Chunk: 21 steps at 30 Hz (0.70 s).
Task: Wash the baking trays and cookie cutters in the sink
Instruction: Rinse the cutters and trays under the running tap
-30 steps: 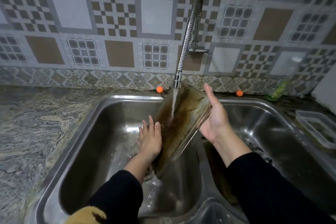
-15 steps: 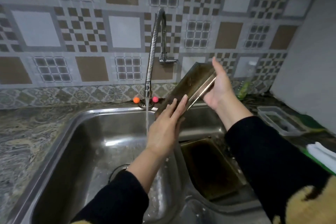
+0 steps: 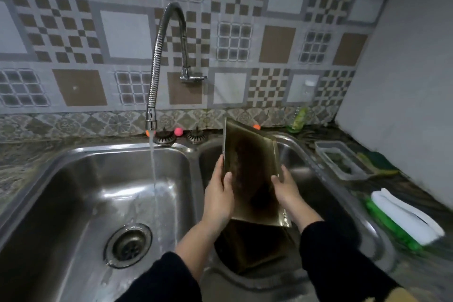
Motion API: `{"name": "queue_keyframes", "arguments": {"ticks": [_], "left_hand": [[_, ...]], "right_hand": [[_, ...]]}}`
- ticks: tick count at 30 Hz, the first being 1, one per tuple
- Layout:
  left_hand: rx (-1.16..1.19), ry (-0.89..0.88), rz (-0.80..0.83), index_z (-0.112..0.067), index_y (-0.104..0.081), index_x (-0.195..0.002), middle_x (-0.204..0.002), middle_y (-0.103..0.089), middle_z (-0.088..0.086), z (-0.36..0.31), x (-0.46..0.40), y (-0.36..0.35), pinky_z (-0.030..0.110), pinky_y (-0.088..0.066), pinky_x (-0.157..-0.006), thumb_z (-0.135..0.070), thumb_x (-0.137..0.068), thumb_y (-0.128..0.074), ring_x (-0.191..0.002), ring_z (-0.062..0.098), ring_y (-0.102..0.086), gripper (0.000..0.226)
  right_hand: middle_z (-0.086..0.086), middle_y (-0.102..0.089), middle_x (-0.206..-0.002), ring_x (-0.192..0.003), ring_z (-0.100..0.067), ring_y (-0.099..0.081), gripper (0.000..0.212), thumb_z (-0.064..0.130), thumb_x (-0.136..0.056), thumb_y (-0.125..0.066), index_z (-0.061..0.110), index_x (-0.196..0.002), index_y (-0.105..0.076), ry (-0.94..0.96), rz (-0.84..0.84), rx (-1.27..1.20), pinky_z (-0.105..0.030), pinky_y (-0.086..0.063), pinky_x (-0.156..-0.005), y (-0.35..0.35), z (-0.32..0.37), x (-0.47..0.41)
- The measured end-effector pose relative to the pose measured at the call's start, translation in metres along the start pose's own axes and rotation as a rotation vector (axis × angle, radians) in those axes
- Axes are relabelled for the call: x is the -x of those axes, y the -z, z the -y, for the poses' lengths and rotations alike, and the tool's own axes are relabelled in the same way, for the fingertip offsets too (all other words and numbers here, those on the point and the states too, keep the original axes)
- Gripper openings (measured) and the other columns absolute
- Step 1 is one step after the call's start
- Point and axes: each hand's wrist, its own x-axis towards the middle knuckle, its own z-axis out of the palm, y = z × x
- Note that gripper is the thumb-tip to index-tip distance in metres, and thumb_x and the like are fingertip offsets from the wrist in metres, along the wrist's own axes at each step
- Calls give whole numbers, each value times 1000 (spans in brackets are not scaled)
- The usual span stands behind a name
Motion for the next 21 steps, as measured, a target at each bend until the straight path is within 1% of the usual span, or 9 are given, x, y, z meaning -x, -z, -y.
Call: {"name": "queue_keyframes", "arguments": {"ticks": [1, 3, 4, 6, 8, 11, 13, 19, 21], "left_hand": [[-86, 23, 52, -26, -25, -150, -137, -37, -23, 7, 3, -2, -2, -27, -98, -23, -103, -37, -122, -13, -33, 49], [-387, 58, 154, -30, -16, -152, -153, -28, -12, 25, 4, 0, 23, -22, -115, -37, -103, -31, -139, 2, -22, 53], [-589, 98, 197, -30, -12, -153, -159, -17, -7, 34, 3, 4, 36, -14, -119, -42, -102, -28, -146, 8, -10, 54], [-917, 208, 282, -23, 0, -153, -161, 10, -1, 50, 4, 13, 47, 0, -120, -47, -101, -25, -147, 15, 14, 63], [-1050, 279, 337, -14, 11, -152, -157, 25, 3, 60, 9, 18, 50, 5, -119, -47, -100, -28, -144, 18, 24, 73], [-1090, 263, 315, -13, 14, -151, -155, 30, 3, 69, 16, 18, 47, 8, -117, -46, -100, -27, -143, 17, 27, 74], [-1110, 244, 293, -13, 14, -151, -155, 30, 2, 69, 15, 17, 44, 11, -116, -46, -100, -26, -143, 16, 27, 73], [-1130, 221, 281, -16, 11, -152, -158, 24, 1, 73, 15, 20, 39, 15, -114, -50, -99, -23, -143, 13, 25, 72], [-1092, 235, 268, -17, 5, -153, -161, 14, 0, 67, 13, 22, 37, 10, -116, -52, -99, -20, -146, 13, 16, 69]], "right_hand": [[-4, -28, -155, -141, -27, -29, 61, 25, -98, -48, 29, -151, -18, -17, 21, 6, -48, -27, -114, 3, -8, -2], [-4, -32, -153, -139, -27, -32, 68, 21, -94, -56, 28, -151, -18, -50, 61, 45, -48, -29, -113, 9, -23, -6], [-4, -33, -152, -138, -27, -33, 71, 21, -92, -58, 28, -151, -18, -69, 74, 75, -48, -30, -113, 12, -30, -9], [-3, -38, -149, -136, -27, -37, 75, 21, -89, -62, 31, -150, -18, -108, 107, 131, -50, -32, -111, 15, -43, -14], [-2, -35, -151, -136, -27, -37, 82, 26, -85, -66, 36, -150, -16, -167, 126, 214, -52, -34, -110, 13, -59, -22], [-4, -16, -158, -142, -30, -23, 92, 38, -84, -67, 32, -152, -5, -216, 137, 489, -51, -28, -113, 6, -80, -38], [-5, -8, -160, -144, -31, -18, 95, 43, -84, -65, 30, -152, 0, -178, 153, 661, -49, -25, -115, -1, -82, -39], [-10, 7, -159, -145, -33, -7, 101, 36, -83, -69, 27, -152, 5, -172, 206, 721, -47, -23, -115, -27, -87, -41], [-11, 7, -158, -145, -34, -1, 99, 39, -83, -67, 27, -152, 3, -162, 206, 803, -49, -19, -116, -29, -84, -40]]}}
